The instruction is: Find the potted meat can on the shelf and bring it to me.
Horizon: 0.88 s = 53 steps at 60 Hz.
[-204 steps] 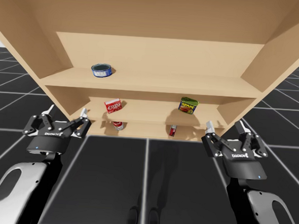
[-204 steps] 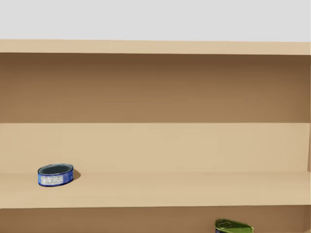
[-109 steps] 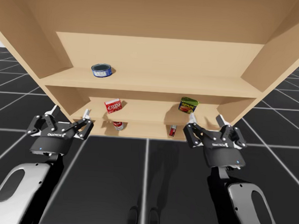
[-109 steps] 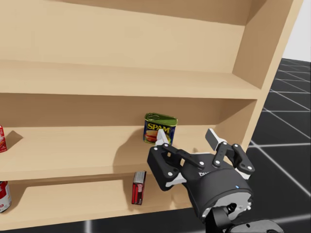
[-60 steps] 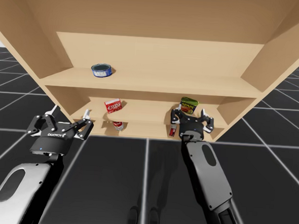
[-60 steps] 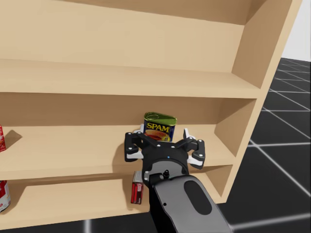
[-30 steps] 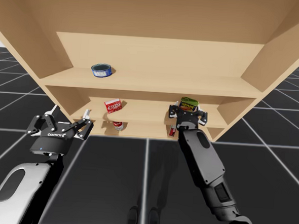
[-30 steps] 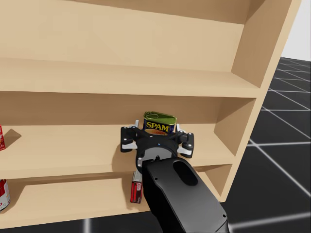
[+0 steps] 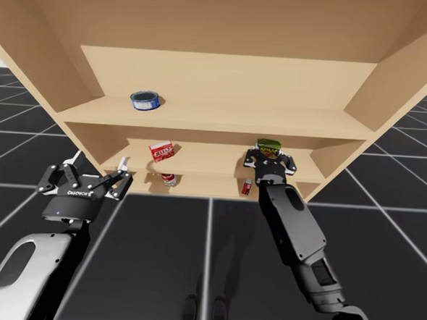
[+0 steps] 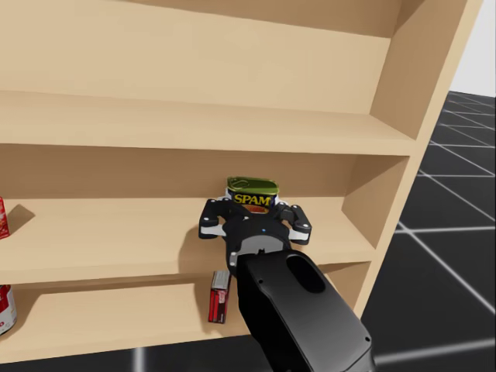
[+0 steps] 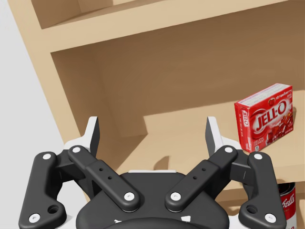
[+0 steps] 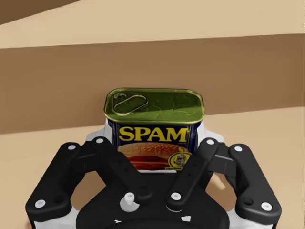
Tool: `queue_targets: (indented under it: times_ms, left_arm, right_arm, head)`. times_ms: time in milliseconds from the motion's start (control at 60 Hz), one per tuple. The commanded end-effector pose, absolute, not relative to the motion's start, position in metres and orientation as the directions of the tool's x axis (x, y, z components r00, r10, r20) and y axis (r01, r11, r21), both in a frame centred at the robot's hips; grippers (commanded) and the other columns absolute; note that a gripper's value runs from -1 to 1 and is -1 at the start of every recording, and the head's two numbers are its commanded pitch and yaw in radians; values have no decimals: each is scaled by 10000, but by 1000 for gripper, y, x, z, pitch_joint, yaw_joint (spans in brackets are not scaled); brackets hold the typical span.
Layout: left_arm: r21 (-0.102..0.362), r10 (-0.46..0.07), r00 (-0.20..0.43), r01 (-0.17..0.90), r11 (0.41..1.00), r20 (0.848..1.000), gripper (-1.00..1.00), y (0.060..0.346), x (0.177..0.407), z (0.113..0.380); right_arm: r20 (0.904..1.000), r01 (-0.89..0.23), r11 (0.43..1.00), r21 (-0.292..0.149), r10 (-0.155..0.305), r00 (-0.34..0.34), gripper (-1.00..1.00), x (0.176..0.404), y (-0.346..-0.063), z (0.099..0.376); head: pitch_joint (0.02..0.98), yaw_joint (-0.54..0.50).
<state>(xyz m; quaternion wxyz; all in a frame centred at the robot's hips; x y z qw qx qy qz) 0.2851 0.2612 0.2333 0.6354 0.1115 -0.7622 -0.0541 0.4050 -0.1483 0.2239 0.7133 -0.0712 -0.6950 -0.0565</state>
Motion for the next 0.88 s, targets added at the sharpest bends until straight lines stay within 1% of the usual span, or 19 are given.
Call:
queue_targets:
  times_ms: [17,133,167,217,233,400,417,483,500,583,617,667,683,733,767,783,817,833,883]
  left_arm:
    - [2243,-2381,-1705,-962,9698,9562,-1000,259,286,234]
    - [2237,-2375,-1717,-962,9699,9561,-1000,259,286,234]
    - [2242,-2379,-1718,-955,9699,9560,-1000,259,286,234]
    - [2241,-2377,-1720,-948,9699,9560,-1000,259,286,234]
    - [2249,-2385,-1721,-948,9698,9558,-1000,259,286,234]
    - [2255,-2391,-1726,-947,9696,9555,-1000,259,287,233]
    - [2257,-2393,-1726,-948,9696,9555,-1000,259,287,233]
    - [2265,-2400,-1729,-943,9694,9553,-1000,259,287,233]
    - [2271,-2406,-1730,-943,9693,9551,-1000,259,287,233]
    - [2287,-2421,-1732,-941,9689,9547,-1000,259,287,233]
    - [2285,-2420,-1731,-945,9689,9547,-1000,259,287,233]
    - [2286,-2422,-1732,-948,9689,9546,-1000,259,287,233]
    - [2286,-2422,-1732,-950,9689,9546,-1000,259,287,233]
    - [2288,-2424,-1737,-949,9688,9545,-1000,259,287,233]
    - [2297,-2433,-1740,-949,9686,9542,-1000,258,287,233]
    - [2300,-2436,-1740,-952,9685,9541,-1000,259,287,233]
    - [2302,-2439,-1738,-953,9685,9541,-1000,259,287,232]
    - [2299,-2436,-1736,-955,9685,9542,-1000,259,287,232]
    - [2300,-2438,-1734,-959,9684,9542,-1000,259,287,232]
  right_arm:
    - [9989,2493,9681,-247,138,454,1000,410,-154,224]
    - [9995,2482,9681,-329,312,109,1000,399,-158,232]
    - [9989,2473,9680,-429,463,-79,1000,393,-158,236]
    - [9981,2435,9685,-531,588,-163,1000,388,-158,238]
    - [9980,2397,9695,-510,582,-234,1000,382,-159,240]
    - [9947,2264,9718,-655,816,-626,1000,357,-163,250]
    - [9935,2254,9719,-685,872,-737,1000,352,-164,252]
    - [9895,2263,9700,-885,1117,-922,1000,344,-165,255]
    - [9867,2249,9692,-1000,1257,-1031,1000,338,-166,257]
    - [9808,2170,9684,-1227,1517,-1225,1000,324,-166,261]
    - [9768,2128,9678,-1348,1658,-1354,1000,314,-167,263]
    - [9745,2099,9675,-1408,1729,-1433,1000,308,-167,265]
    - [9721,2082,9669,-1471,1803,-1503,1000,301,-169,266]
    - [9697,2079,9661,-1529,1872,-1569,1000,295,-170,268]
    - [9664,2073,9651,-1599,1959,-1665,1000,287,-171,269]
    - [9665,2065,9655,-1585,1945,-1675,1000,285,-172,269]
    - [9638,2060,9648,-1637,2010,-1754,1000,279,-172,270]
    - [9607,2063,9637,-1694,2082,-1835,1000,275,-173,271]
    - [9577,2036,9635,-1735,2133,-1933,1000,266,-174,273]
  head:
    - [488,-284]
    - [488,-284]
    - [488,-284]
    - [488,-284]
    - [489,-284]
    - [489,-285]
    - [489,-285]
    - [492,-285]
    - [493,-287]
    - [495,-287]
    - [495,-288]
    - [497,-288]
    - [497,-288]
    - [498,-287]
    - [496,-286]
    - [496,-285]
    - [494,-283]
    - [493,-280]
    - [490,-277]
